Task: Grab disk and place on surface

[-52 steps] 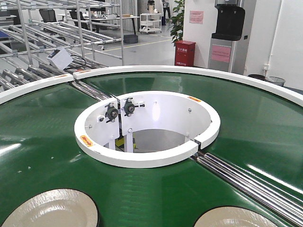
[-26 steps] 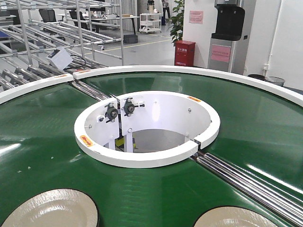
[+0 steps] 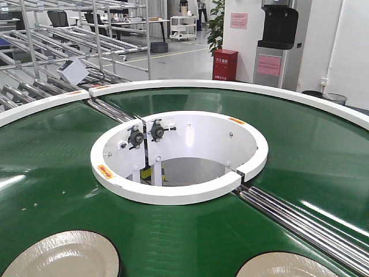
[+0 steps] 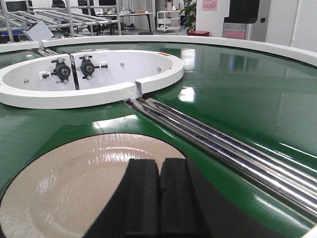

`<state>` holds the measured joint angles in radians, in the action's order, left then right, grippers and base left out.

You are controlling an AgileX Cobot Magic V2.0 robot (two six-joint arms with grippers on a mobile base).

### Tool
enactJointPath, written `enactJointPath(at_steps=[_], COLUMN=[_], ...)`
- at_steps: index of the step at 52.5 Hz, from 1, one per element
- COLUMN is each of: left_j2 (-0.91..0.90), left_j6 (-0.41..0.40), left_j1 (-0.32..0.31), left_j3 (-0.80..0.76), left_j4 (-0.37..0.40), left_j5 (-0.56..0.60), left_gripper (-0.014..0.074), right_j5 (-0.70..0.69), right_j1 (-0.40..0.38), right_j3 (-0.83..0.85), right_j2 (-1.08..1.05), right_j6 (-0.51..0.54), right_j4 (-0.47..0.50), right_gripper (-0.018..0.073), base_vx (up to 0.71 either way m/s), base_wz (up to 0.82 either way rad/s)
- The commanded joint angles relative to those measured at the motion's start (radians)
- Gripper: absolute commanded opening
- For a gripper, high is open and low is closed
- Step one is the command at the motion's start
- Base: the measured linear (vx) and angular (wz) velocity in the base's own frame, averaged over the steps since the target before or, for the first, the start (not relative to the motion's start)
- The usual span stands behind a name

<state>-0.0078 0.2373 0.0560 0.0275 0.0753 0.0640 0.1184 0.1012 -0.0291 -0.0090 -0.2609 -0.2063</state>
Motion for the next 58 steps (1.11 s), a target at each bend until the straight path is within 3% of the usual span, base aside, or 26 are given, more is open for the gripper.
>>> enactJointPath(at_steps=[1, 4, 7, 14, 21, 33, 44, 58], left_j2=[-0.016, -0.016, -0.016, 0.000, 0.178, 0.557, 0.753, 0.800], left_j6=[-0.066, -0.134, -0.135, -0.063, 0.047, 0.057, 0.052, 0.053], left_j1=[-0.008, -0.008, -0.008, -0.008, -0.008, -0.008, -0.008, -0.008], left_j3=[0.001, -0.006, -0.052, -0.274, -0.592, -0.982, -1.043, -1.042], left_j4=[0.078, 0.155, 0.190, 0.186, 0.186, 0.188, 0.201, 0.198], left_j5=[0.244, 0.330, 0.331, 0.166, -0.001, -0.253, -0.264, -0.266], left_gripper=[0.0001, 0.0001, 0.0001, 0.0001, 0.0001, 0.0001, 0.0001, 0.0046], right_j5=[-0.163, -0.235, -0.275, -0.206, -0.133, -0.134, -0.132, -0.141], right_j1=[-0.006, -0.006, -0.006, -0.006, -0.006, -0.006, -0.006, -0.006], right_j3=[-0.016, -0.012, 0.023, 0.228, 0.503, 0.833, 0.907, 0.907], right_j2=[-0.013, -0.013, -0.013, 0.002, 0.142, 0.498, 0.685, 0.739], right_j6=[0.000, 0.000, 0.000, 0.002, 0.007, 0.024, 0.024, 0.024], right_j4=[-0.007, -0.006, -0.002, 0.007, 0.000, -0.006, -0.006, -0.006], right_gripper=[-0.0009, -0.0009, -0.0009, -0.0009, -0.0009, -0.0009, -0.0009, 0.0033], base_vx=[0.00, 0.00, 0.00, 0.00, 0.00, 0.00, 0.00, 0.00], base_wz=[0.00, 0.00, 0.00, 0.00, 0.00, 0.00, 0.00, 0.00])
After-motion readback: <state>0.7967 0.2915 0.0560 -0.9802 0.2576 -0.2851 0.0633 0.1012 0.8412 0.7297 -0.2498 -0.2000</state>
